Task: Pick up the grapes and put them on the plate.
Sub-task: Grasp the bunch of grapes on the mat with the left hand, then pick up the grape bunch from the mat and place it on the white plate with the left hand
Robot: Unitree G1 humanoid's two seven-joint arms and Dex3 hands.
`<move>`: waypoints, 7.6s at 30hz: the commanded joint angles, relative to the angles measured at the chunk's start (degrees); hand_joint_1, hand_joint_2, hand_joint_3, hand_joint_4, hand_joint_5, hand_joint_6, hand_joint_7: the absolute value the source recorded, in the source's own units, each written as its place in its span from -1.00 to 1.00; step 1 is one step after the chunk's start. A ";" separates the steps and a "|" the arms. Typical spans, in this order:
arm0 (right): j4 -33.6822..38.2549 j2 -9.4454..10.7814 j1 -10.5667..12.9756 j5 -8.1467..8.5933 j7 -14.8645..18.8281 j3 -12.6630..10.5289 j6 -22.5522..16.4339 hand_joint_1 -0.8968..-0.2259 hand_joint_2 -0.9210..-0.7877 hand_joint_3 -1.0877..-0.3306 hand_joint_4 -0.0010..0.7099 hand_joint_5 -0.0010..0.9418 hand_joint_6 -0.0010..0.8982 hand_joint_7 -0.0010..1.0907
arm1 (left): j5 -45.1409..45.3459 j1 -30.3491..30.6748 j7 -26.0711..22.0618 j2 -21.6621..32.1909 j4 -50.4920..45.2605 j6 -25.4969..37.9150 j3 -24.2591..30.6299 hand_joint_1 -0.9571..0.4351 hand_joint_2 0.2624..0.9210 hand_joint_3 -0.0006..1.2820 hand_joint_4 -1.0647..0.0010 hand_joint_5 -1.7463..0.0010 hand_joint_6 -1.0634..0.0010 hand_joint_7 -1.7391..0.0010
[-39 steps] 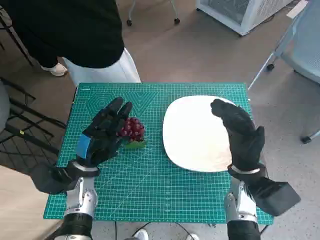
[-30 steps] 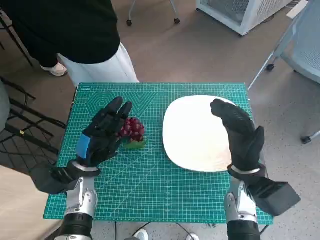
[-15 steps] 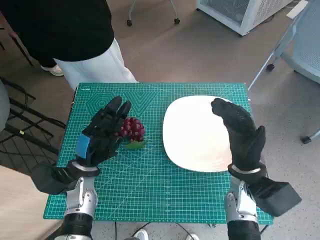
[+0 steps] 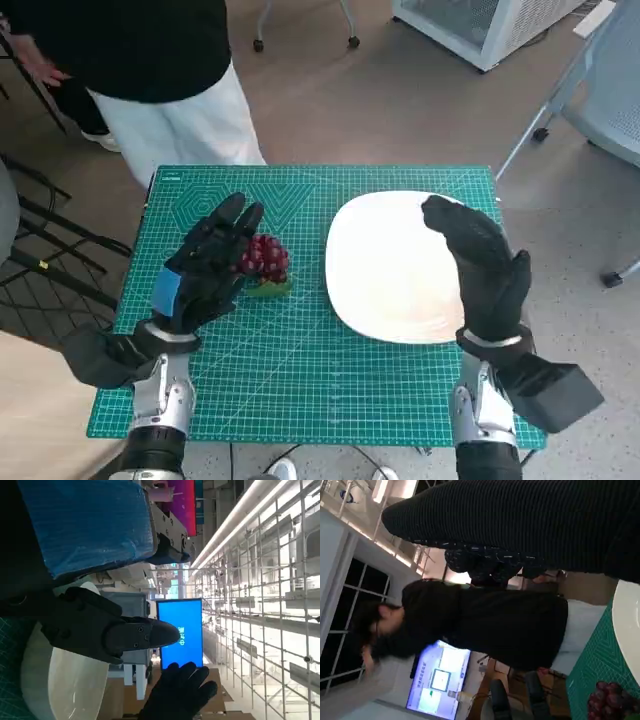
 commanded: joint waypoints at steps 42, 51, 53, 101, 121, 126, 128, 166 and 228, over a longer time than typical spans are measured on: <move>0.71 -1.37 0.40 0.95 1.47 -0.13 1.25 -0.37 -1.00 0.01 0.19 -1.00 -0.96 -0.18 | 55.17 2.12 28.99 15.99 -23.74 11.78 -9.19 -0.57 0.70 -1.00 1.00 1.00 0.93 0.99; 0.99 -1.48 0.17 0.97 1.46 -0.27 1.14 -0.38 -1.00 0.01 0.19 -1.00 -0.96 -0.17 | 58.05 1.13 29.75 17.37 -26.20 18.90 -13.31 -0.49 0.56 -1.00 1.00 1.00 0.85 0.98; 1.01 -1.52 0.13 0.95 1.43 -0.30 1.15 -0.38 -1.00 0.01 0.19 -1.00 -0.96 -0.17 | 58.97 0.53 29.74 17.73 -26.02 20.26 -14.39 -0.48 0.53 -1.00 1.00 1.00 0.83 0.97; 1.33 -1.60 1.19 1.03 1.45 -1.20 0.65 -0.42 -1.00 0.00 0.20 -0.99 -0.92 -0.20 | 64.65 -28.01 24.30 11.49 19.83 43.71 -36.00 0.05 0.30 -1.00 1.00 1.00 0.74 1.00; 2.11 -1.45 0.59 0.63 1.45 -1.11 0.43 -0.41 -1.00 -0.04 0.21 -0.99 -0.90 -0.26 | 62.48 -28.38 27.11 11.52 22.70 42.32 -36.49 0.13 0.32 -1.00 0.99 1.00 0.63 0.98; 2.26 -1.46 0.48 0.43 1.28 -1.10 0.37 -0.40 -1.00 -0.04 0.21 -0.99 -0.90 -0.27 | 62.43 -28.99 28.30 11.20 24.65 41.89 -36.85 0.21 0.38 -0.99 0.74 0.98 0.49 0.97; 2.44 -1.49 0.41 0.50 1.35 -1.15 0.34 -0.39 -1.00 -0.05 0.21 -0.99 -0.90 -0.28 | 62.69 -29.22 28.88 11.07 25.46 41.69 -37.22 0.25 0.42 -0.98 0.48 0.73 0.39 0.98; 2.71 -1.35 -0.63 2.18 2.43 -1.72 1.96 -0.35 -1.00 -0.03 0.26 -0.98 -0.80 -0.28 | 65.88 -30.65 30.60 11.88 27.33 41.56 -42.88 0.38 1.00 -0.81 -0.13 -0.63 -0.18 -0.15; 3.75 -1.30 -2.02 1.62 2.05 -2.87 1.72 -0.34 -1.00 0.01 0.27 -0.99 -0.73 -0.35 | 64.13 -14.64 21.28 24.17 -26.03 45.55 -32.42 0.38 1.00 -0.57 0.23 -0.66 0.20 -0.61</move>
